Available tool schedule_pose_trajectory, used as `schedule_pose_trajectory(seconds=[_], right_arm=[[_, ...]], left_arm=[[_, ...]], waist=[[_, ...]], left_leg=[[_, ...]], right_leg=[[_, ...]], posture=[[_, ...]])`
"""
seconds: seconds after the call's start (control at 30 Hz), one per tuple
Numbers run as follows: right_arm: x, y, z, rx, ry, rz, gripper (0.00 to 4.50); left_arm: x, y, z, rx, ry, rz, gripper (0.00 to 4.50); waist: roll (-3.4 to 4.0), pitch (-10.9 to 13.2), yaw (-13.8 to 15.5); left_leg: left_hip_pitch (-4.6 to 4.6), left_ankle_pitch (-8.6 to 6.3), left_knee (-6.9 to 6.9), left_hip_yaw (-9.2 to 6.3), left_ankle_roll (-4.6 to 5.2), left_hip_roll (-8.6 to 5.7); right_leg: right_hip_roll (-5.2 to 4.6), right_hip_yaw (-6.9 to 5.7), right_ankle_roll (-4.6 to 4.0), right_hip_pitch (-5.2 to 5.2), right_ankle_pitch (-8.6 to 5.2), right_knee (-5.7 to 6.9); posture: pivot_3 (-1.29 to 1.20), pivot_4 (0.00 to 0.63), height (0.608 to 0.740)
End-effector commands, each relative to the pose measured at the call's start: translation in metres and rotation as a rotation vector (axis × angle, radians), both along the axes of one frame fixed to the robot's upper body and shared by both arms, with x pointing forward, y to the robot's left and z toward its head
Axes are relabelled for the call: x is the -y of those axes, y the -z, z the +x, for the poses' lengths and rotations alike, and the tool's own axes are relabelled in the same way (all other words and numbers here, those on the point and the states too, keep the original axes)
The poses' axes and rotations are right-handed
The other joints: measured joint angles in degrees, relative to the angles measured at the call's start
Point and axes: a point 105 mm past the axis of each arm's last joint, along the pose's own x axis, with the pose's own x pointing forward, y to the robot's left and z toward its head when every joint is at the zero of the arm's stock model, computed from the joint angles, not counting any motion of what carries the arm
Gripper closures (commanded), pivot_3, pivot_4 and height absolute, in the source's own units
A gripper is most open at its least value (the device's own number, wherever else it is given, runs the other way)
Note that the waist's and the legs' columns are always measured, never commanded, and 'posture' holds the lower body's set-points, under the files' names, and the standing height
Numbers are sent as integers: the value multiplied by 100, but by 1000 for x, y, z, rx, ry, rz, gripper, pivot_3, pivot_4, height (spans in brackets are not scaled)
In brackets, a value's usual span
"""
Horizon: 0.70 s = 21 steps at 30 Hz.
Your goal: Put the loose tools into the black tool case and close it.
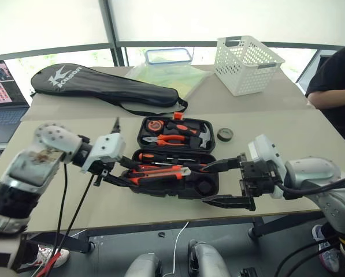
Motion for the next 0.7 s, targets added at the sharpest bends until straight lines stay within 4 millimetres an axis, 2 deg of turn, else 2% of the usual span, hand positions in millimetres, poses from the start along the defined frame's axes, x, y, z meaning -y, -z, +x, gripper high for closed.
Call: schedule_pose_trajectory(seconds=[0.03, 0.2, 0.4, 0.47, 0.63, 0.7], right_arm=[[-1, -8, -4, 38, 6, 12, 0], [-1, -7, -5, 41, 17, 17, 0], [-3, -6, -5, 48, 23, 28, 0], [-4, -5, -5, 47, 22, 29, 0], [-4, -4, -5, 47, 23, 28, 0], [-4, -4, -4, 48, 23, 27, 0]], left_arm=[[2, 11, 11, 63, 77, 87, 2789], [11, 21, 28, 138, 92, 121, 2789], [18, 18, 30, 117, 104, 120, 2789], [18, 14, 24, 88, 115, 101, 1788], [13, 6, 17, 53, 97, 82, 157], [12, 0, 16, 33, 76, 59, 29]], waist=[[0, 0, 2], [-1, 0, 5], [-1, 0, 1], [-1, 0, -4], [-1, 0, -2], [-1, 0, -3]], left_leg=[[-1, -2, 2, 0, 4, 0], [-21, -13, 21, -2, 25, 1], [-41, -17, 35, -5, 37, -2], [-40, -18, 34, -4, 37, -2], [-40, -18, 35, -7, 36, 0], [-40, -17, 35, -7, 37, -1]], right_leg=[[0, 1, 0, 0, 0, 0], [2, -5, 7, -2, 4, 2], [3, -13, 23, -6, 14, 2], [3, -13, 23, -6, 14, 2], [3, -12, 23, -8, 14, 2], [6, -12, 23, -8, 14, 2]], posture=[[0, 150, 740], [0, 150, 740], [0, 150, 740], [0, 150, 740], [0, 150, 740], [0, 150, 740]])
